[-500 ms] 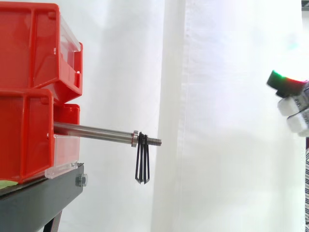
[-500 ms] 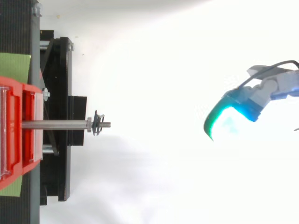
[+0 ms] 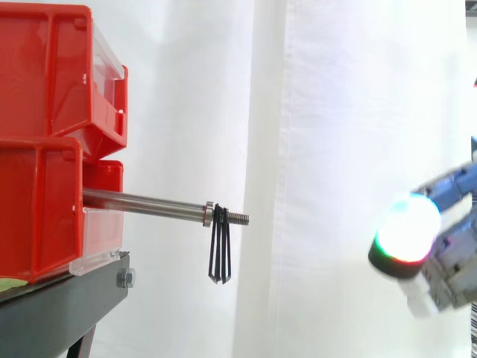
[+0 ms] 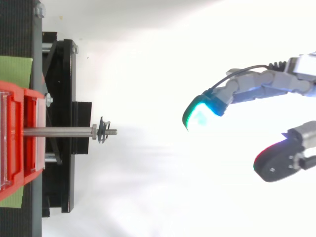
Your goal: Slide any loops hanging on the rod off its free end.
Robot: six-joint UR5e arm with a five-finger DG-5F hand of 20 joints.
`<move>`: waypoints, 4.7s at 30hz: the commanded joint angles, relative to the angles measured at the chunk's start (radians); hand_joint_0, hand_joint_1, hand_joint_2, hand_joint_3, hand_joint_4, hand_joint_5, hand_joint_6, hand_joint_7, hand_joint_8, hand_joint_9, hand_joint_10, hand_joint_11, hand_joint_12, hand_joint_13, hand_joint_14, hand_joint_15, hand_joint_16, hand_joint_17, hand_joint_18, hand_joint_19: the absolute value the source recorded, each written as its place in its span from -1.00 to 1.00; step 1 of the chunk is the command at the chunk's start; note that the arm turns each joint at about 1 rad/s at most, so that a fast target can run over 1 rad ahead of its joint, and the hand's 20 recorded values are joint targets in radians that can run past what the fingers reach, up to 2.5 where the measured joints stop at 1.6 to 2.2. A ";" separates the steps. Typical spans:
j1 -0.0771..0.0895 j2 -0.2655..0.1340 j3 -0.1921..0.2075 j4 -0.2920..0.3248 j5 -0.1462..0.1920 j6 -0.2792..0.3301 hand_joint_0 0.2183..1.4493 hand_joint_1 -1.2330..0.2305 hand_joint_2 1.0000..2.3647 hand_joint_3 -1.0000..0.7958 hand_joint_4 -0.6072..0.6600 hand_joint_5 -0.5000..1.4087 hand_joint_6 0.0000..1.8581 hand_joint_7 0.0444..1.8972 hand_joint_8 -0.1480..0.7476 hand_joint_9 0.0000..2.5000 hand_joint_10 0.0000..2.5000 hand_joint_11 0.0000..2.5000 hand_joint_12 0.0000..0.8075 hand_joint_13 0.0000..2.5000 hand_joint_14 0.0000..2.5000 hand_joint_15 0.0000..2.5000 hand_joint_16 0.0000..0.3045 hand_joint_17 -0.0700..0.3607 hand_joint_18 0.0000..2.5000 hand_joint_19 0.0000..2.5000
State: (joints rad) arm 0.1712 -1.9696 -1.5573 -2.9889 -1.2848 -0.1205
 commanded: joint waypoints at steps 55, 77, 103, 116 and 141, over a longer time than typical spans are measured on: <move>-0.216 -0.420 0.160 0.732 -0.504 -0.545 -0.47 -0.10 -1.00 -0.40 0.40 -0.68 -0.46 -0.27 -0.05 -0.52 -1.00 -1.00 -0.37 -0.57 -1.00 -1.00 -0.85 -0.44 -0.76 -1.00; -0.225 -0.520 0.293 0.759 -0.576 -0.492 -0.47 -0.10 -1.00 -0.40 0.40 -0.68 -0.46 -0.27 -0.05 -0.52 -1.00 -1.00 -0.36 -0.57 -1.00 -1.00 -0.84 -0.43 -0.75 -0.99; -0.217 -0.531 0.368 0.746 -0.584 -0.473 -0.46 -0.14 -1.00 -0.40 0.47 -0.64 -0.46 -0.08 -0.04 -0.52 -1.00 -1.00 -0.33 -0.56 -1.00 -0.98 -0.83 -0.41 -0.72 -0.95; -0.214 -0.531 0.370 0.755 -0.584 -0.473 -0.44 -0.17 -1.00 -0.39 0.46 -0.62 -0.46 0.01 -0.05 -0.51 -1.00 -1.00 -0.32 -0.55 -1.00 -0.97 -0.83 -0.41 -0.72 -0.94; -0.226 -0.598 0.410 0.854 -0.622 -0.453 -0.45 -0.15 -1.00 -0.39 0.47 -0.63 -0.46 -0.03 -0.03 -0.50 -1.00 -1.00 -0.32 -0.54 -1.00 -0.96 -0.82 -0.40 -0.71 -0.94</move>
State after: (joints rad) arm -0.0524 -2.5568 -1.1484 -2.1446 -1.9022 -0.5747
